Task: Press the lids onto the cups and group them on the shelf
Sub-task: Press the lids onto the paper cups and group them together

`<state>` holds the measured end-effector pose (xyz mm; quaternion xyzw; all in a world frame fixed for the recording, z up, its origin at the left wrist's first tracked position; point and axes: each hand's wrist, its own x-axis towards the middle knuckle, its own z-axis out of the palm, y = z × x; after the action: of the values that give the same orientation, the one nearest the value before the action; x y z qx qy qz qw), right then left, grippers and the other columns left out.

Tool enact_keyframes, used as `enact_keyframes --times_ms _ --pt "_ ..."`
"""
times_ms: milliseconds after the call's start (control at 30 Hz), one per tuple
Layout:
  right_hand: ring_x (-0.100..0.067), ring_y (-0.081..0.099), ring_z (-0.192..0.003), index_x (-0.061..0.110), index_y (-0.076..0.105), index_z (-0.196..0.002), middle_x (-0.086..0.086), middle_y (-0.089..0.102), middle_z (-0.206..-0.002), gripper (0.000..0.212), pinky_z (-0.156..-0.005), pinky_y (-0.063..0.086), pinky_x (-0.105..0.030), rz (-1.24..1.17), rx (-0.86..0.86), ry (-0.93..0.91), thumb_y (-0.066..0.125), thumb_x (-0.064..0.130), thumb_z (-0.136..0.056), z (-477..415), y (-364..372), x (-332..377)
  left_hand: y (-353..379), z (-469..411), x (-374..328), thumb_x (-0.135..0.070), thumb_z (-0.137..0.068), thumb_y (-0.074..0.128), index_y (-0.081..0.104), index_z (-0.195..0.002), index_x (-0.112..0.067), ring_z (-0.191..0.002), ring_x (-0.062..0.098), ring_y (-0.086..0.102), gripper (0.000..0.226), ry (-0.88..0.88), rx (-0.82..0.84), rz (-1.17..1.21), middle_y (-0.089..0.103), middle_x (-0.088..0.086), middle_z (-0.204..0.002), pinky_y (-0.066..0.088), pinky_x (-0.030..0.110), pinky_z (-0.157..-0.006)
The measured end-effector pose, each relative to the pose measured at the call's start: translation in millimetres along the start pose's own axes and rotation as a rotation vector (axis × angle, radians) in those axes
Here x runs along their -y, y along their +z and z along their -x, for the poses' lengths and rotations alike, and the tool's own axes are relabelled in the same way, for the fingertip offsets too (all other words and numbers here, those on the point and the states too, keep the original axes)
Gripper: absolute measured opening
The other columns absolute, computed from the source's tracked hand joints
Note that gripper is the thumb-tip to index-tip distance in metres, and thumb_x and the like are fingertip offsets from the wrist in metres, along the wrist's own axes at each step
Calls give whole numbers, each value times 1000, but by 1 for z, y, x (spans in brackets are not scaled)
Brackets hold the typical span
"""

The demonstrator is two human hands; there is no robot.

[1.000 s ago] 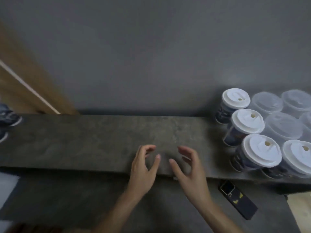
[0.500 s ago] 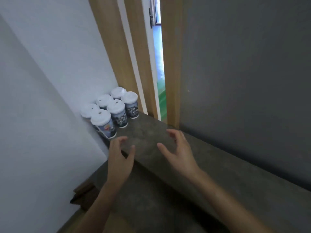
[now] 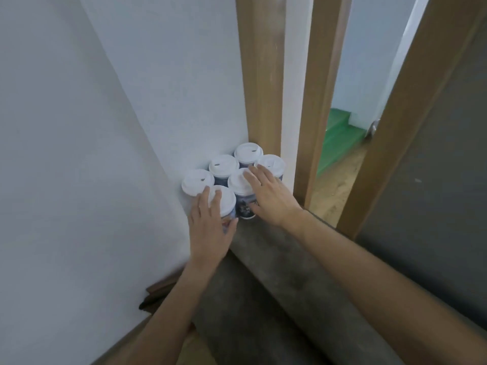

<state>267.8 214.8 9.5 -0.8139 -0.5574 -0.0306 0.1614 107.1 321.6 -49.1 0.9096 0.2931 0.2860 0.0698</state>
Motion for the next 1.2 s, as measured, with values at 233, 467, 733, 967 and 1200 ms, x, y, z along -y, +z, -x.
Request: enact_keyframes --times_ms 233,467,733,967,1200 --pt "-40 42 -137 5 55 -131 -20 46 -150 63 -110 43 -55 -65 -84 -27 86 25 -80 -14 23 -5 4 -4 -9 -39 -80 83 46 -135 -8 -133 35 43 73 -31 -107 159 41 17 -151 49 44 -101" --pt "-39 51 -118 7 54 -113 -15 52 -139 56 -97 49 -51 -178 -159 29 88 27 -73 7 23 -7 -11 17 -31 -29 -79 86 51 -131 -7 -129 29 44 66 -82 -115 289 46 9 -144 53 41 -94" --pt "-20 42 -125 20 51 -127 1 54 -137 68 -104 44 -35 -320 -291 344 90 34 -73 147 -36 -42 -19 59 -119 -31 -76 87 51 -132 -13 -132 19 46 69 92 49 560 47 1 -143 31 5 -103" --pt "-11 37 -114 16 56 -124 7 54 -132 67 -91 33 -14 -223 -443 646 89 37 -70 346 -96 -93 4 98 -254 -40 -77 85 44 -141 -25 -130 11 44 77 312 259 697 46 -8 -141 43 22 -95" --pt "-12 41 -116 20 56 -120 14 53 -132 64 -97 29 -3 -209 -549 793 78 51 -69 490 -109 -90 20 127 -317 -44 -77 82 53 -135 -20 -126 27 49 69 491 265 590 49 3 -143 58 45 -88"
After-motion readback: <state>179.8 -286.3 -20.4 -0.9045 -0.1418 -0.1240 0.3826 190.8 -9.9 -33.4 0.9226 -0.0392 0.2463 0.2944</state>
